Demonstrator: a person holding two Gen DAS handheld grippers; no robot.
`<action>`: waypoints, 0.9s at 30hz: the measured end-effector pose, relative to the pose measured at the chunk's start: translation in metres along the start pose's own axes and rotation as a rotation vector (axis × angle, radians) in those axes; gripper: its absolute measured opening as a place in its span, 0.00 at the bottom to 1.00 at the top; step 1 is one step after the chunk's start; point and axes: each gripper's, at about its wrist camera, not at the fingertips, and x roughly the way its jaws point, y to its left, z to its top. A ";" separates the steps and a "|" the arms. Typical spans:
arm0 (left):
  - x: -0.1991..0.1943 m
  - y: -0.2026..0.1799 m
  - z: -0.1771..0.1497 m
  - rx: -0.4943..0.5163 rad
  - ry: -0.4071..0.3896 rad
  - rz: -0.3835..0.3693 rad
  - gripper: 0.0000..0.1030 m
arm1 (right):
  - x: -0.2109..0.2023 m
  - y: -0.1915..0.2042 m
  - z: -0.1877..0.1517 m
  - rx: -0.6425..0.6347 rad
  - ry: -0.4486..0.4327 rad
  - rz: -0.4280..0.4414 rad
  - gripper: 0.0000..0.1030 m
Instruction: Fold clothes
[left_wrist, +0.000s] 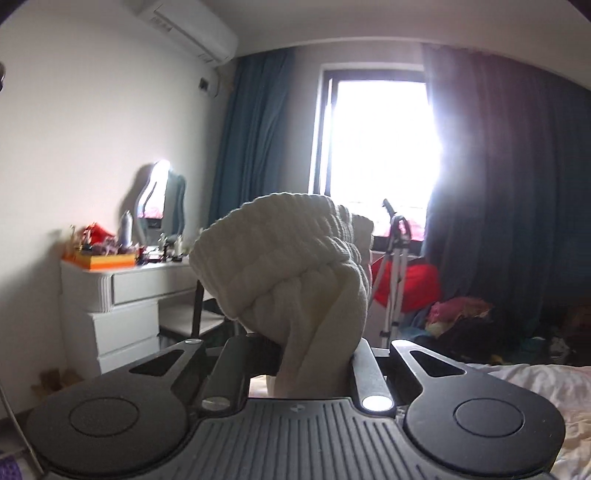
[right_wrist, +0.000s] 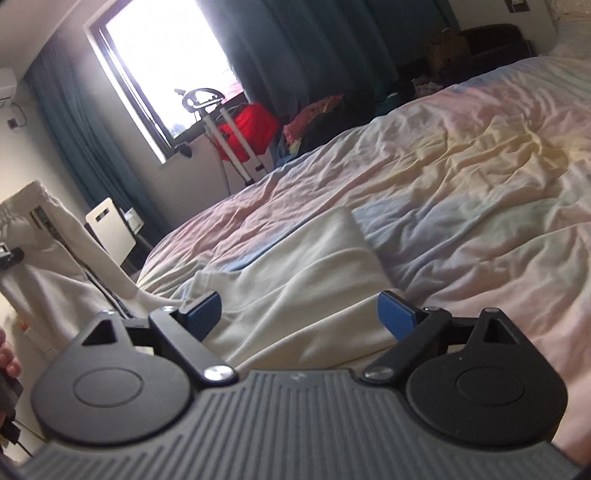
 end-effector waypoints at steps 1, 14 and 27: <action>-0.003 -0.026 0.001 0.014 -0.017 -0.014 0.13 | -0.006 -0.006 0.006 0.009 -0.019 -0.001 0.90; -0.051 -0.300 -0.126 0.398 0.006 -0.299 0.12 | -0.050 -0.099 0.052 0.243 -0.266 0.226 0.92; 0.013 -0.272 -0.173 0.514 0.419 -0.577 0.46 | -0.025 -0.111 0.059 0.258 -0.168 0.271 0.92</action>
